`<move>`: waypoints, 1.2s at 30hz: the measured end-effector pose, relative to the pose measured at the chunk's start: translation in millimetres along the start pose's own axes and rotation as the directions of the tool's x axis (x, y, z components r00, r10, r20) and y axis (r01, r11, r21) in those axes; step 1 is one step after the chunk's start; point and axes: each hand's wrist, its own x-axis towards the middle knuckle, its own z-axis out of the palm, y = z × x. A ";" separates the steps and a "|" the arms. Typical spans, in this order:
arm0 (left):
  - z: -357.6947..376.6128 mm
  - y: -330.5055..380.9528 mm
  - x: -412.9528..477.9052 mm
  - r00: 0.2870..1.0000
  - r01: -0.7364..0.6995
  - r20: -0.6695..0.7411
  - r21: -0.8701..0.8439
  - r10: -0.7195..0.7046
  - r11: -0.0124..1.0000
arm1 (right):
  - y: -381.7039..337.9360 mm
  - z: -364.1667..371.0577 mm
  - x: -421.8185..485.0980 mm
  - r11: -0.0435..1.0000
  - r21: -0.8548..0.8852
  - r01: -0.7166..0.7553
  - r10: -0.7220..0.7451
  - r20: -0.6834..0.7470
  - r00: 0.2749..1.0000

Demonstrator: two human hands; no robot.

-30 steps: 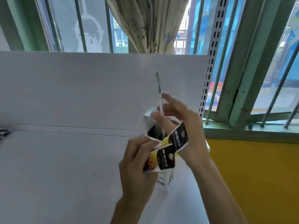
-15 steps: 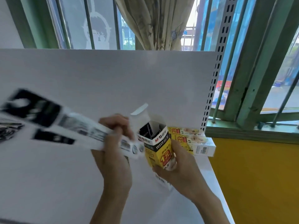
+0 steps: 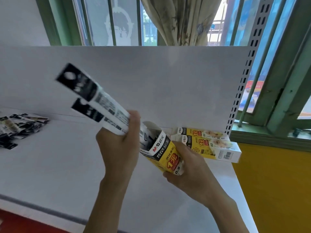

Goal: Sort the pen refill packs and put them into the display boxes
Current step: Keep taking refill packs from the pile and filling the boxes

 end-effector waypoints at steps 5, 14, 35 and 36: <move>-4.0 -4.0 0.3 0.987 0.128 0.079 0.169 -0.143 0.977 | 2.9 -2.2 -0.7 0.999 -0.047 0.005 -0.006 -0.016 1.000; -9.1 0.8 -1.4 0.966 0.094 -0.246 0.031 -0.083 0.995 | 9.5 -11.4 -4.0 0.994 -0.104 -0.034 0.031 -0.035 0.999; 1.4 -20.2 -6.6 0.830 0.198 0.396 0.450 -0.393 0.871 | 19.2 -22.2 -6.6 0.985 -0.163 -0.059 0.055 -0.028 0.998; 3.1 -21.6 -7.9 0.848 0.165 0.384 0.464 -0.366 0.870 | 19.8 -22.6 -6.9 0.985 -0.163 -0.063 0.060 -0.023 0.998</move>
